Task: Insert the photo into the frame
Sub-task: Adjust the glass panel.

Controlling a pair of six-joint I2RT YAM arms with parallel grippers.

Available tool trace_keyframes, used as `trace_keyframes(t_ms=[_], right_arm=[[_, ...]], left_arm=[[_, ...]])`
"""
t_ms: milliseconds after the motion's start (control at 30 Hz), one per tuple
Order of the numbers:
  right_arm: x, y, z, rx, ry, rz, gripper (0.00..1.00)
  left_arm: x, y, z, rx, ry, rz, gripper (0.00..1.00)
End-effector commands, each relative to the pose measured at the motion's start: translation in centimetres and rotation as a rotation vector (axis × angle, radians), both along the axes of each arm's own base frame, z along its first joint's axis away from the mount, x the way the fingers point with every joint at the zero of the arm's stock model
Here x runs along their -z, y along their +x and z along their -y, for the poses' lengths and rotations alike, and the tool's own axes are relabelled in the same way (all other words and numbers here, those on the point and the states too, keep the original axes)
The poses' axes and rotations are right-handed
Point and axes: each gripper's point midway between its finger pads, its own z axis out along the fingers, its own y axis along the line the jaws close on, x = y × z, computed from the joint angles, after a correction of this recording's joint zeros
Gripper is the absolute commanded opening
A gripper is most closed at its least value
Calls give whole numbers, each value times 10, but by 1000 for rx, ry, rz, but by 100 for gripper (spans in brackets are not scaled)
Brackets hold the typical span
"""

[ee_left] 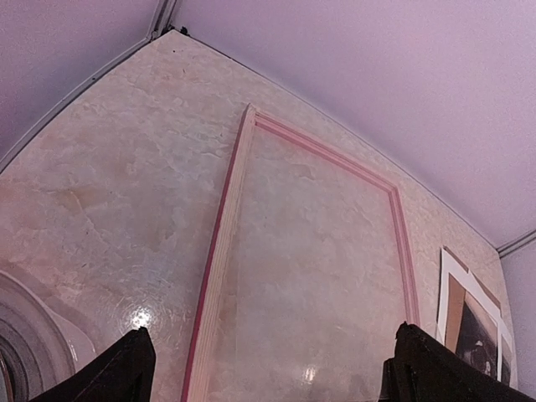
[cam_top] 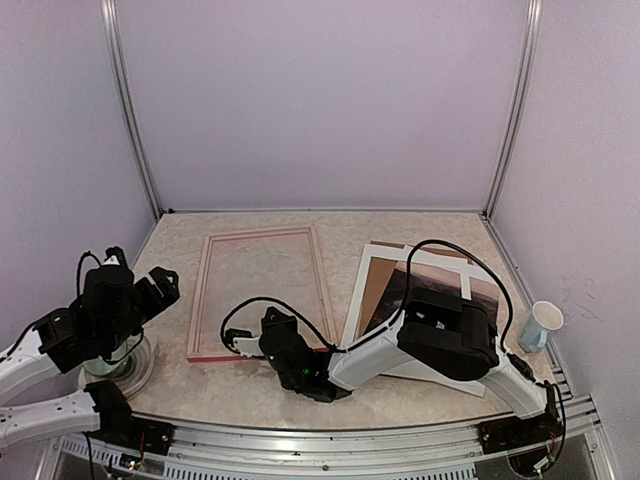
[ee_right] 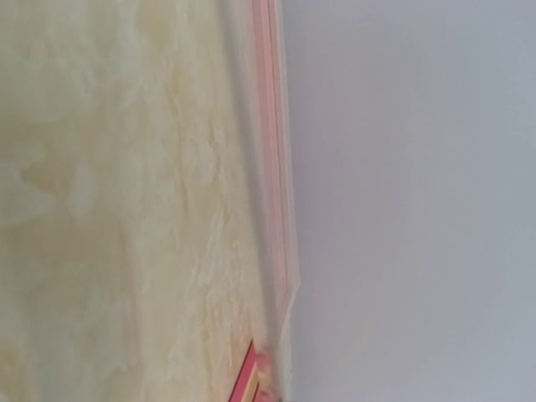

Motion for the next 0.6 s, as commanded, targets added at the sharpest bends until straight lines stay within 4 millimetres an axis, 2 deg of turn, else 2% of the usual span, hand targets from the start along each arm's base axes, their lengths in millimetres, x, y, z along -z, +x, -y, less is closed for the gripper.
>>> trace_keyframes(t_ms=[0,567], right_arm=[[-10,-11,-6,-4,51,8,2],[-12,-18,-9,2,52,-2,3]], left_arm=[[2,0,-2,-8,-10,5,99],[5,1,-1,-8,-12,3,99]])
